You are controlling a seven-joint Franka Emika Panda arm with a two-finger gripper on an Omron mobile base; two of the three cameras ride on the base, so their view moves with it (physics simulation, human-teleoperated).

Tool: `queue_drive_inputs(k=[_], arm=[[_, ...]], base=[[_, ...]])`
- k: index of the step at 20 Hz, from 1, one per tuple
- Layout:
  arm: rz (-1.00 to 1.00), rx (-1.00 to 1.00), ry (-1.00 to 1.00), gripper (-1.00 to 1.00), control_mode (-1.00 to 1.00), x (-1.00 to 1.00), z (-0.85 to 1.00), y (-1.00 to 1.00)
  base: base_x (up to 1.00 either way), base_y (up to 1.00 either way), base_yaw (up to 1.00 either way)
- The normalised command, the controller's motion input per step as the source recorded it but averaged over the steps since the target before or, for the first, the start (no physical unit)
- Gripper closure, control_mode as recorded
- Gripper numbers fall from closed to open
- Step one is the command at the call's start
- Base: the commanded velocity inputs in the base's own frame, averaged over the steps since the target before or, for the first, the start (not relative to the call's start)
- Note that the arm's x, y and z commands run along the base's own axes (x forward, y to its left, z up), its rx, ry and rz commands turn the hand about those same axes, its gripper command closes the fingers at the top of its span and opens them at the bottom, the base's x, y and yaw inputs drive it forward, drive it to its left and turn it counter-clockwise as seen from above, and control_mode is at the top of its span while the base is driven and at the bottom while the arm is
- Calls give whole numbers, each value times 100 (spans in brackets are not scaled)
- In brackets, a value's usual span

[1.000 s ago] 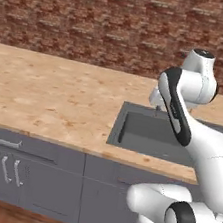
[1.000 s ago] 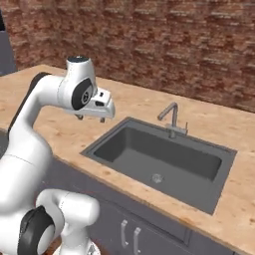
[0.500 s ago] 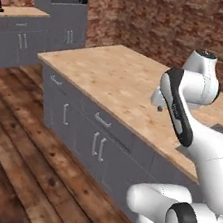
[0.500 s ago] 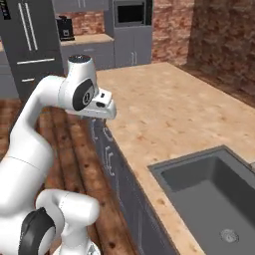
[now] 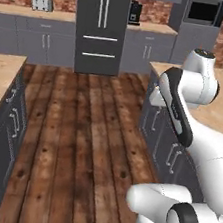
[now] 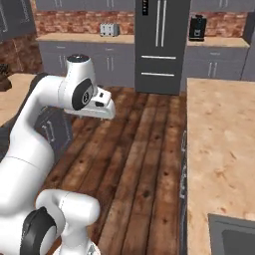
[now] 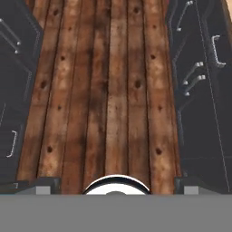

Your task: Navigate to the toaster.

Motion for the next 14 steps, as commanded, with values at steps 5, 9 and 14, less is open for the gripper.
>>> queue_drive_inputs(k=[5,9,14], arm=[[0,0,0,-100,100,0,0,0],[0,0,0,-100,100,0,0,0],[0,0,0,-100,100,0,0,0]], base=[[4,-10,70],[17,-22,56],[22,-20,49]])
